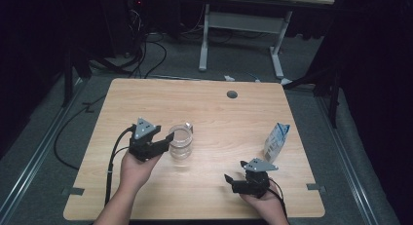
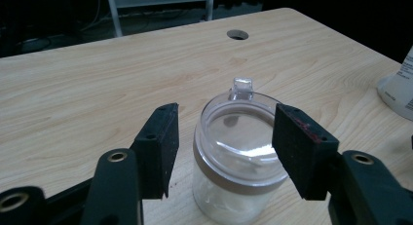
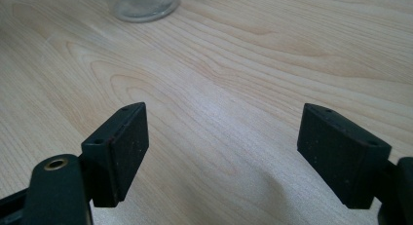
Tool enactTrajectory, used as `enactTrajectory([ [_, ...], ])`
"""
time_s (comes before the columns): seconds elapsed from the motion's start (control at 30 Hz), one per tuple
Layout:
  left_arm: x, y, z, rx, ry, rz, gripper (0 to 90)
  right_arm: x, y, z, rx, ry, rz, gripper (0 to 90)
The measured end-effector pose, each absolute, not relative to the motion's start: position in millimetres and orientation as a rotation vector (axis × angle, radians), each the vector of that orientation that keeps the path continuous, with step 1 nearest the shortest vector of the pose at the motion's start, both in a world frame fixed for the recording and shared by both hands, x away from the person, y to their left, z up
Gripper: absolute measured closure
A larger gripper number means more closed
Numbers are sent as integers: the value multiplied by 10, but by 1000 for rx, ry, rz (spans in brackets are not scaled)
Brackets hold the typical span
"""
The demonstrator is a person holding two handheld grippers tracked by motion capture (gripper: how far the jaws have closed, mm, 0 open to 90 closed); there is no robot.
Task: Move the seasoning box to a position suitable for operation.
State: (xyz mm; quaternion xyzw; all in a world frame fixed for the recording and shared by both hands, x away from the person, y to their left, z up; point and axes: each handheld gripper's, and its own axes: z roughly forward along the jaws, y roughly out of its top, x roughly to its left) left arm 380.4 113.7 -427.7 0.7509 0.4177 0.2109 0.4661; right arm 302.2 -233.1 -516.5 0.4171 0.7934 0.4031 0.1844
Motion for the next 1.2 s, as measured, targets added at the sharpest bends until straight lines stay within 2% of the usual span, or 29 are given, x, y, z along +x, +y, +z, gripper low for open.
enactTrajectory([
  [0.23, 3952, 1021, -4253, 1883, 1021, 543, 435, 3017, -2345, -5158, 1175, 2230, 1144, 192],
  [0.53, 4176, 888, -4254, 1906, 1044, 500, 444, 3010, -2325, -5161, 1169, 2238, 1143, 189],
  [0.87, 4334, 794, -4284, 1933, 1080, 512, 466, 3012, -2311, -5172, 1164, 2246, 1136, 189],
  [1.0, 4388, 763, -4292, 1929, 1093, 488, 518, 3009, -2311, -5168, 1162, 2246, 1139, 187],
  [1.1, 4435, 705, -4298, 1956, 1101, 512, 513, 3011, -2316, -5163, 1158, 2243, 1143, 187],
  [1.2, 4450, 681, -4291, 1966, 1097, 518, 554, 3007, -2311, -5160, 1162, 2245, 1142, 187],
])
